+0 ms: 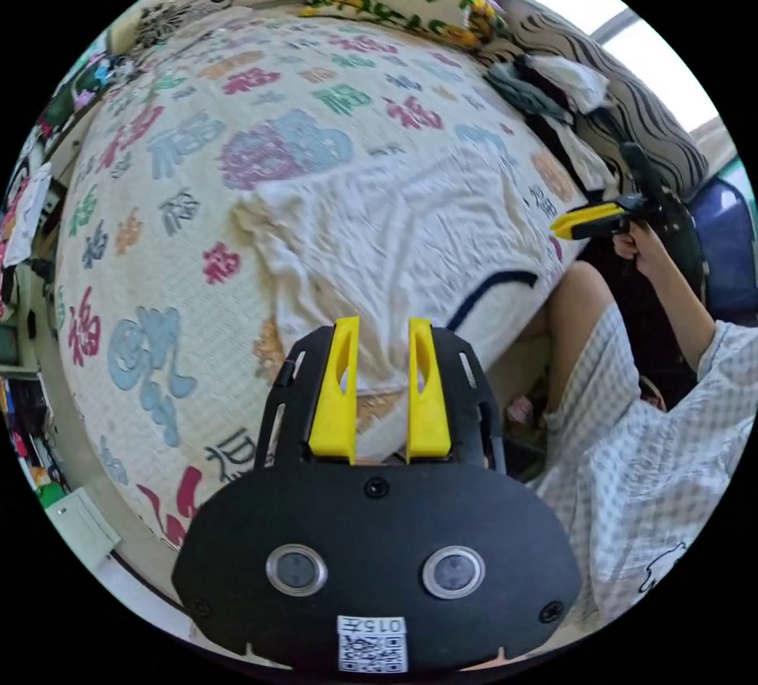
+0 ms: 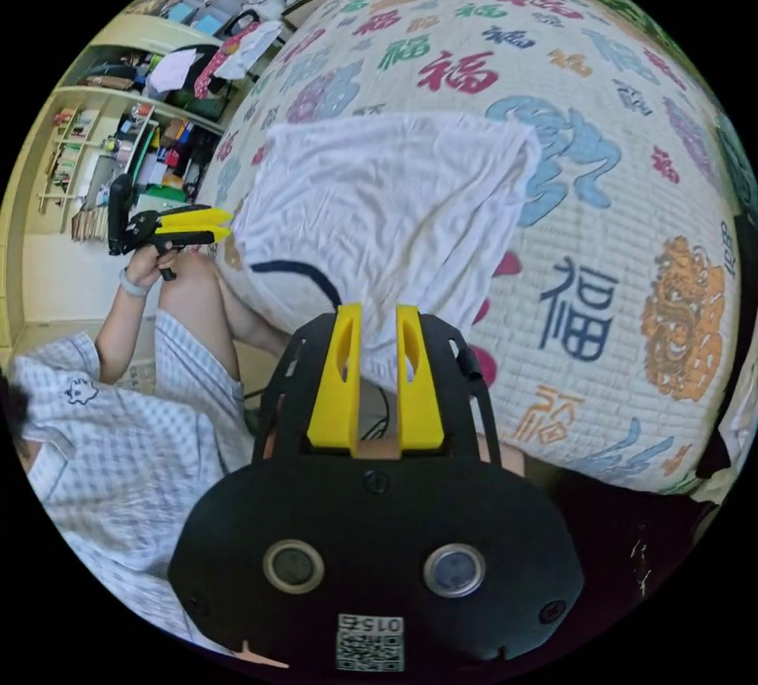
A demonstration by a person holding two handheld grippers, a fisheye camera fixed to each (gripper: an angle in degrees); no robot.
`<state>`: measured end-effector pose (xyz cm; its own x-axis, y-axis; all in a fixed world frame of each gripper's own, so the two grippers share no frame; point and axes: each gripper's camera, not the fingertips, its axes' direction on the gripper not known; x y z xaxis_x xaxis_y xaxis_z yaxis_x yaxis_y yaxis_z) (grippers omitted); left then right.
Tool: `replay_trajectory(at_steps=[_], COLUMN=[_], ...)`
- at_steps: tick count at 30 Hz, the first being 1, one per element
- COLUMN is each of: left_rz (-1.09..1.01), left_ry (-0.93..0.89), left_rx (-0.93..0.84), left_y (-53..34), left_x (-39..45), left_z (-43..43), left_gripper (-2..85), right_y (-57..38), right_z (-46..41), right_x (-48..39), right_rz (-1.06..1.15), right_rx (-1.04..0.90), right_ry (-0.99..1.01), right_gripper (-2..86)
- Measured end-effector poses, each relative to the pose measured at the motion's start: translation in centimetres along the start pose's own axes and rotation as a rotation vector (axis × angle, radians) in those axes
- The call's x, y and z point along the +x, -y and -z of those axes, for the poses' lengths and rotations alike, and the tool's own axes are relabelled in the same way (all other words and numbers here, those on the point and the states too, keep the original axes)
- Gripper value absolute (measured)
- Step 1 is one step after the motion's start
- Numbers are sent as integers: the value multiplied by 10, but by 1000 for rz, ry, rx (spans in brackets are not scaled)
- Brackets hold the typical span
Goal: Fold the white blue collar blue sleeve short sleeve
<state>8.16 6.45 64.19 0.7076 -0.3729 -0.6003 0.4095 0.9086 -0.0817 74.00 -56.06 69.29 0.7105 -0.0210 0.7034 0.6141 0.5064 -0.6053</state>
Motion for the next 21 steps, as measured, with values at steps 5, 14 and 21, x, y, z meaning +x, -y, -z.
replay_trajectory(at_steps=[5, 14, 21], left_rz=[29, 135, 286], left_ry=[16, -7, -122], left_rx=[-74, 34, -40], left_y=[-14, -47, -85], left_x=[12, -12, -32], left_z=[-34, -11, -34], left_gripper=[84, 11, 63], right_y=[7, 9, 15], right_z=[-46, -25, -47], right_x=[-25, -50, -59], right_rz=[-13, -11, -45], right_rx=[-88, -14, -129], right_ry=[-36, -25, 30], right_gripper=[59, 25, 61])
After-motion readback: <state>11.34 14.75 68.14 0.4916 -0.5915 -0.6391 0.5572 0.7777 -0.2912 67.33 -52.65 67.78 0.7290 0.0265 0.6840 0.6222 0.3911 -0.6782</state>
